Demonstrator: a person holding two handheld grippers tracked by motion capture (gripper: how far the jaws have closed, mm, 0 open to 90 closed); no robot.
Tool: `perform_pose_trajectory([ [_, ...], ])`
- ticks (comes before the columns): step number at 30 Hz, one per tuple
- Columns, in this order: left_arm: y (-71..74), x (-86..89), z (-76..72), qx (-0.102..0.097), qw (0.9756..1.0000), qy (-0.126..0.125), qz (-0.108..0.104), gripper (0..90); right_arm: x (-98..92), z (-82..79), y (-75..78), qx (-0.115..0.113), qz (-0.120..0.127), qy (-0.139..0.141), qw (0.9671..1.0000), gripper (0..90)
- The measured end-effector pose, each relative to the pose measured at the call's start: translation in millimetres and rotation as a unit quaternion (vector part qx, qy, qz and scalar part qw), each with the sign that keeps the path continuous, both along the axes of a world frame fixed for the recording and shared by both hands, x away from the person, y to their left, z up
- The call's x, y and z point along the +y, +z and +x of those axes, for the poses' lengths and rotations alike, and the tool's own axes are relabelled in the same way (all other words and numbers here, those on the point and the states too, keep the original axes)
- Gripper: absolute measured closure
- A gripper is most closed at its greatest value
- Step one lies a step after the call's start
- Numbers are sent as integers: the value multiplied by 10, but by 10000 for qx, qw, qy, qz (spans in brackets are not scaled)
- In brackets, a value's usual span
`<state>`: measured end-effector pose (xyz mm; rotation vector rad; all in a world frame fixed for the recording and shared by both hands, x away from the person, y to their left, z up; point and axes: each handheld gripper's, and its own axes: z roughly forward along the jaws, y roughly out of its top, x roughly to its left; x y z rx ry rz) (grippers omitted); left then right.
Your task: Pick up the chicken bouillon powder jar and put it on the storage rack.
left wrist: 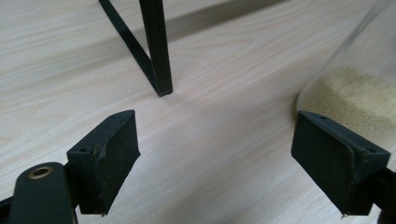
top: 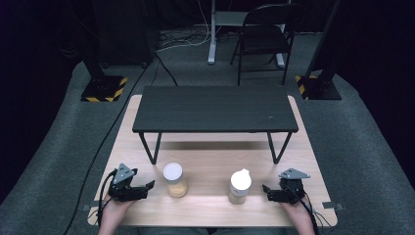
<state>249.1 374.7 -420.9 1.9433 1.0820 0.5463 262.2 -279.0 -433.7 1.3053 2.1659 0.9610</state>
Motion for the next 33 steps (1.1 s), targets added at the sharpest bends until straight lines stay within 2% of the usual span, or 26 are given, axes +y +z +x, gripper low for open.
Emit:
perform_pose_trajectory([
  [16, 120, 20, -79, -175, 9997, -138, -132, 145, 0, 0, 0, 1, 0, 0, 10000, 101],
  [33, 244, 7, -125, -220, 9986, -426, -212, 124, 0, 0, 0, 1, 0, 0, 10000, 100],
])
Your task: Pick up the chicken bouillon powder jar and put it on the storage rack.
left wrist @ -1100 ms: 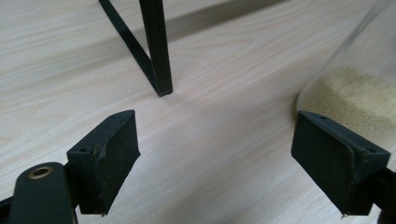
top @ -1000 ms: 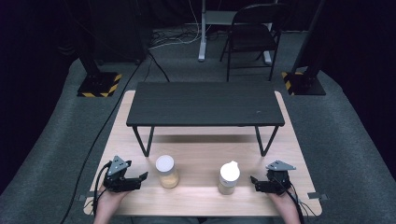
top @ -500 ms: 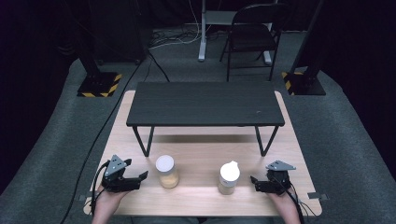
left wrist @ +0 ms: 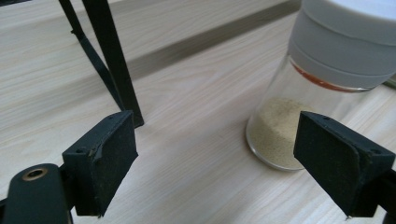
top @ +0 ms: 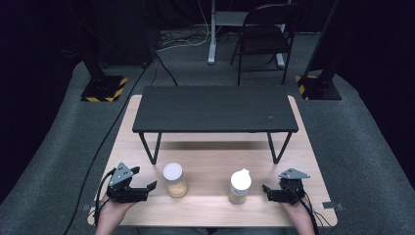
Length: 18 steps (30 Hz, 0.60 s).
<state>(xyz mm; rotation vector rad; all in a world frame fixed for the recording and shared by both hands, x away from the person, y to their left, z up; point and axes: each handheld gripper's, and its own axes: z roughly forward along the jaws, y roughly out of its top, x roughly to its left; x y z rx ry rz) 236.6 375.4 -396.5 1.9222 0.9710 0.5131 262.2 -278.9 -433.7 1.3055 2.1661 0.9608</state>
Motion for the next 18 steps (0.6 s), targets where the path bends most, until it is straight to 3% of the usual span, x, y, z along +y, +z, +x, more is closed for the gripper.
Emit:
perform_pose_trajectory([
  [18, 108, -36, -38, -95, 9993, -364, 32, 100, 0, 0, 0, 0, 0, 0, 10000, 101],
])
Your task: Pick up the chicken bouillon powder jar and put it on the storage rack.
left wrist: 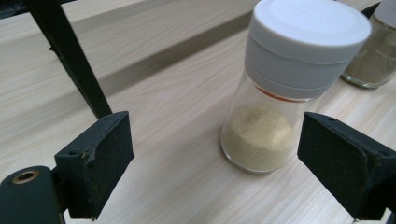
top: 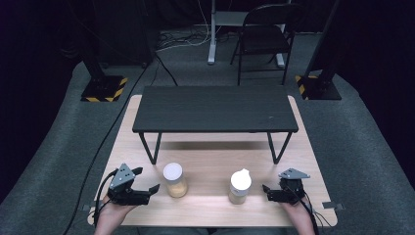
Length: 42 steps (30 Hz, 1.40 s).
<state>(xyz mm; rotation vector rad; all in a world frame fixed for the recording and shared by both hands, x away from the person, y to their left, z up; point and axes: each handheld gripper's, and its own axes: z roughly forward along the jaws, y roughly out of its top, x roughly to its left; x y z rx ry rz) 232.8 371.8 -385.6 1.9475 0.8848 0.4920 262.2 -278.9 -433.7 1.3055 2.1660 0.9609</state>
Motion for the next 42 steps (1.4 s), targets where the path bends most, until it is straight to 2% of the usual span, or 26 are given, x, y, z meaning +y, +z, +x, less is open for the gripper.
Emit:
perform_pose_trajectory([
  [4, 22, -36, -4, -19, 9999, -106, -5, 100, 0, 0, 0, 0, 0, 1, 10000, 101],
  [14, 22, -124, -7, -60, 9995, -271, -172, 102, -1, 0, 0, -2, -1, 2, 10000, 100],
  [25, -20, -325, 38, -51, 9990, -418, -163, 112, 0, 0, 0, 0, 0, -1, 10000, 100],
  [42, -127, -535, 175, -31, 9991, -328, -248, 192, 1, -1, 0, -1, 0, -3, 10000, 100],
])
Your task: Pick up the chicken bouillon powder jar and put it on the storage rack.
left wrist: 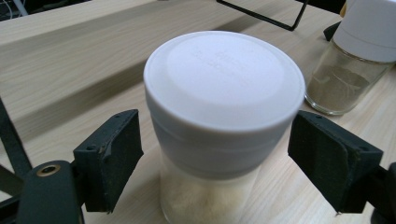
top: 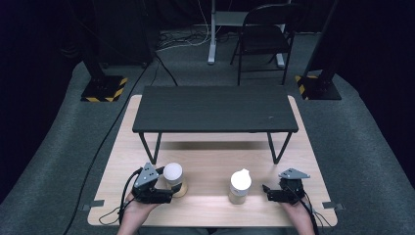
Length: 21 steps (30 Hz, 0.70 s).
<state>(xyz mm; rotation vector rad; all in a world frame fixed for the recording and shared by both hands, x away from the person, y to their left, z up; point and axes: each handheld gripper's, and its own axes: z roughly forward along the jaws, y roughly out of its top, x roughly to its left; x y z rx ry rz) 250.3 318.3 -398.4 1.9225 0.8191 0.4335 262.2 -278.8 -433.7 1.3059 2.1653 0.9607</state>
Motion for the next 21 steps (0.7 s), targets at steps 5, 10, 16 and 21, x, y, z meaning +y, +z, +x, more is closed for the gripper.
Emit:
perform_pose_trajectory([
  [5, -17, -90, 61, -25, 10000, -35, 40, 226, 0, 0, 0, 0, 0, 0, 10000, 101],
  [10, -57, -158, 114, -21, 10000, 5, 87, 271, -1, 0, 0, 0, 1, 0, 10000, 101],
  [16, -90, -141, 137, -39, 10000, 39, -12, 334, -3, 1, 0, 2, 4, 2, 10000, 101],
  [21, -81, -168, 130, -30, 10000, 90, -10, 338, -7, 3, 0, 3, 10, 5, 10000, 101],
])
